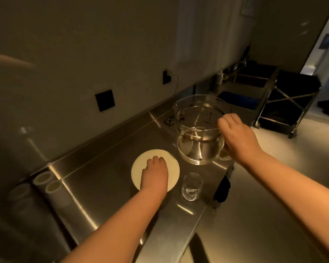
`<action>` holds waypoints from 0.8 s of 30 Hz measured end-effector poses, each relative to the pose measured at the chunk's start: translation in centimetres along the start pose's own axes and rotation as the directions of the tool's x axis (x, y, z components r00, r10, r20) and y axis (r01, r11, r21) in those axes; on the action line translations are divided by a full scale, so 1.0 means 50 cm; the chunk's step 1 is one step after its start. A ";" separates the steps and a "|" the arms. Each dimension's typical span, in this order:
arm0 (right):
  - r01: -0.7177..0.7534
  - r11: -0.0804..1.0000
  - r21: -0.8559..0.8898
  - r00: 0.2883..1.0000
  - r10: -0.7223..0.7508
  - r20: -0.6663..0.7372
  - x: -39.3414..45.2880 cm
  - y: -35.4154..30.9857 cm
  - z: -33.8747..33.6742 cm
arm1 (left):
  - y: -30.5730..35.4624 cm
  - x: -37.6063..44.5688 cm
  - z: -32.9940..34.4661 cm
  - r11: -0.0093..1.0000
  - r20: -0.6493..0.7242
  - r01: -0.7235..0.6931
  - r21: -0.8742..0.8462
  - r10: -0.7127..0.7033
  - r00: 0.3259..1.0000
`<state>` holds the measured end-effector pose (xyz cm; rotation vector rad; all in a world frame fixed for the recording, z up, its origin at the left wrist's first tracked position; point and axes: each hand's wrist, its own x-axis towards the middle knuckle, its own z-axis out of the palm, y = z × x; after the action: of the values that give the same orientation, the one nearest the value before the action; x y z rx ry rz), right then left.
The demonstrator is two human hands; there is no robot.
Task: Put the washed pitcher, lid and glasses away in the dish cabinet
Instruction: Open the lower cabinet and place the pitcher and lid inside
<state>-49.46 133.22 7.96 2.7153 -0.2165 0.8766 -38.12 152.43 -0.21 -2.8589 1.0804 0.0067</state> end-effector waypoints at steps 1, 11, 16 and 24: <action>-0.004 1.000 0.003 1.000 0.004 -0.001 -0.012 -0.001 -0.026 | -0.001 -0.022 -0.016 1.000 0.002 -0.015 -0.007 0.015 1.000; 0.079 0.989 0.124 0.993 -0.067 -0.095 -0.155 -0.067 -0.249 | -0.006 -0.267 -0.124 0.980 0.045 -0.198 0.021 0.197 0.979; 0.082 0.989 0.121 0.989 -0.066 -0.129 -0.243 -0.096 -0.353 | -0.018 -0.383 -0.154 0.955 0.051 -0.296 0.028 0.294 0.954; 0.103 0.993 0.048 0.974 -0.091 -0.207 -0.367 -0.162 -0.550 | -0.056 -0.587 -0.216 0.878 -0.053 -0.479 0.023 0.479 0.876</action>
<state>-77.51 150.42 16.71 2.6376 -0.0149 1.1403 -58.58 173.03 11.77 -2.5130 1.7650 -0.0478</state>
